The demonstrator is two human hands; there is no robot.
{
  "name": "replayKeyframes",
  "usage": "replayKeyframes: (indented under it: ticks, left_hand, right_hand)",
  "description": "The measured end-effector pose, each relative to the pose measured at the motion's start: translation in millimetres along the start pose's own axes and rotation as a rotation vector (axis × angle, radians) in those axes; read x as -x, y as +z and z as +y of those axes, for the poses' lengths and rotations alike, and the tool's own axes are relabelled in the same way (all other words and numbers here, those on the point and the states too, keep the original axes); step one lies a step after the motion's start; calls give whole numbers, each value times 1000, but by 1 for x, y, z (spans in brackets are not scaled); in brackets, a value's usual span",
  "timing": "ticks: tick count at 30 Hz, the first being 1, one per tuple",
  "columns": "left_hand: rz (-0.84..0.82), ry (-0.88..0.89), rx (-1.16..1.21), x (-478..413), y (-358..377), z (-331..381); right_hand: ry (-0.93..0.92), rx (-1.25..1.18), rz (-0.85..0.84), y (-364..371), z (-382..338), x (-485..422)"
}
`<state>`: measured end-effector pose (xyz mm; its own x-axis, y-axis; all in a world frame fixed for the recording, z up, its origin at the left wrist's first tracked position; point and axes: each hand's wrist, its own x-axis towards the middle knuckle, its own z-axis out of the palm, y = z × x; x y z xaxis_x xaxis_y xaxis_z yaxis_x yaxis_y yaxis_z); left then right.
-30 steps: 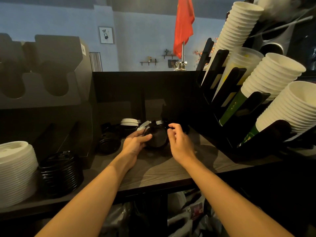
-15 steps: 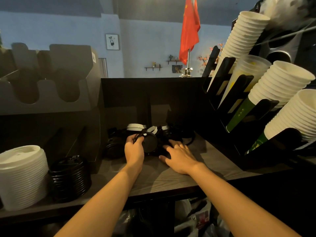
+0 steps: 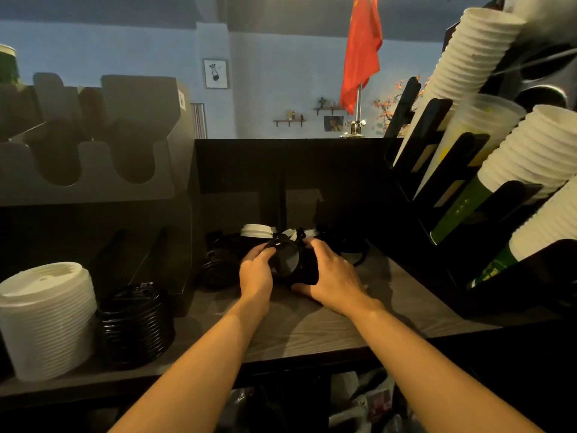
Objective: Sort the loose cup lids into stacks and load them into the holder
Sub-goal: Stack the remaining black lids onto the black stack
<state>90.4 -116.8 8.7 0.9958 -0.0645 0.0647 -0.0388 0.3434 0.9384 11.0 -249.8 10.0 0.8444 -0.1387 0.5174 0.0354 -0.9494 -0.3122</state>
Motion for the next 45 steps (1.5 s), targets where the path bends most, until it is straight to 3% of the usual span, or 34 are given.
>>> replayKeyframes:
  ticks: [7,11,15,18,22,27,37,45]
  left_hand:
    - [-197,28,-62,10,-1,3]
    - [-172,37,-67,8,-2,0]
    - [-97,70,-42,4,-4,-1]
    - [-133,83,-61,3,-4,-3]
    - [-209,92,-110,4,-2,-5]
    - [-269,74,-164,4,-1,-6]
    - [-345,-24,-134,5,-2,-7]
    - [-365,-1,-162,9,-1,-4]
  right_hand:
    - [-88,-200,133,4,-2,6]
    - [-94,-249,122,2,-2,9]
    - [94,-551,33,0,1,10]
    - [274,-781,93,2,8,7]
    - [254,-712,80,5,15,5]
    - [226,-710,179,6,18,2]
    - [238,-733,168,3,17,4]
    - [298,-780,157,2,13,6]
